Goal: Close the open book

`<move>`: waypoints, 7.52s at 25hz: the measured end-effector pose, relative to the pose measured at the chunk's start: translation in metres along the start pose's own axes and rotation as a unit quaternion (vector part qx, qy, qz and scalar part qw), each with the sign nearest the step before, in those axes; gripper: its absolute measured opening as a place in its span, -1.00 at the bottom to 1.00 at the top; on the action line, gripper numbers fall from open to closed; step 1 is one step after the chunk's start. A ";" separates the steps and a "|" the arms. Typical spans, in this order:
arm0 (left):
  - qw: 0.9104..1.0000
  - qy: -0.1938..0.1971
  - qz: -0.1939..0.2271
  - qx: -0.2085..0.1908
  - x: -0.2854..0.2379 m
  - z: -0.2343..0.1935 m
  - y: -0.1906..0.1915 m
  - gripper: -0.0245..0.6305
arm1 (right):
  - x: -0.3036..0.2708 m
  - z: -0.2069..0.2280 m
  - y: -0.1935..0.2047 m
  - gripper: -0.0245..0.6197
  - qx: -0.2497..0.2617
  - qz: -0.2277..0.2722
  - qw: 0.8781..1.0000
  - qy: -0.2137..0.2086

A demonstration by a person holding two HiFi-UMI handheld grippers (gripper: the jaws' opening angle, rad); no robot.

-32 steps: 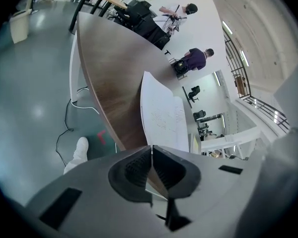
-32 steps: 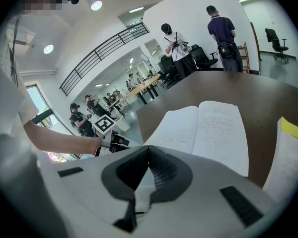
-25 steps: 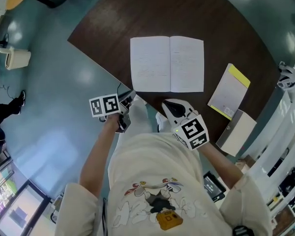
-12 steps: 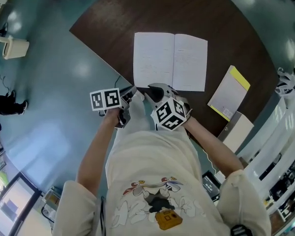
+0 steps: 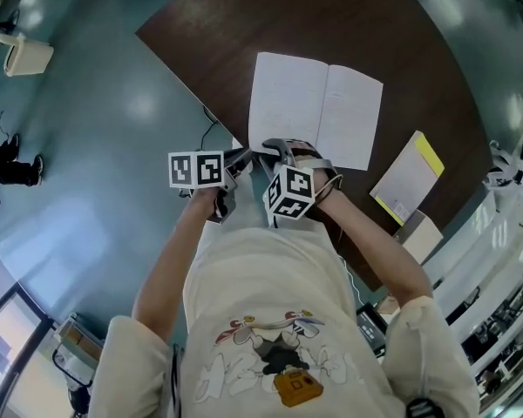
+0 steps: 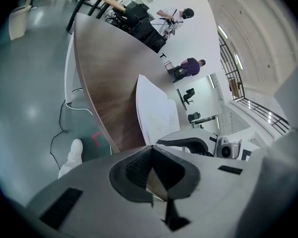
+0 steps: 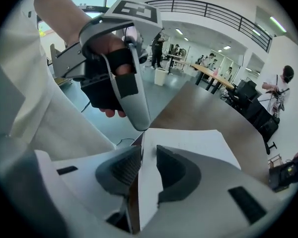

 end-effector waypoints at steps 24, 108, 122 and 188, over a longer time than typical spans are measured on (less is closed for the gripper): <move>1.000 0.001 -0.011 -0.015 0.012 0.008 0.014 -0.69 | 0.046 0.043 0.004 -0.89 -0.165 0.013 0.981 0.100; 0.992 -0.082 0.027 -0.094 0.033 0.048 0.051 -0.70 | 0.006 -0.001 0.054 -0.39 0.139 -0.087 0.976 0.147; 0.991 -0.072 0.008 -0.109 0.020 0.055 0.046 -0.70 | 0.060 0.016 0.047 -0.81 -0.047 -0.019 0.974 0.219; 0.991 -0.091 0.014 -0.096 0.028 0.057 0.059 -0.91 | 0.018 0.000 0.037 -0.20 -0.001 -0.031 0.989 0.147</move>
Point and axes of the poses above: the fingertips, and each gripper's own axes: x backward along the fingers, z to its right, y out of its underside, the point moved 2 cm from there along x, backward along the fingers, and after that the axes turned 13 degrees about y, right-handed, at the moved point
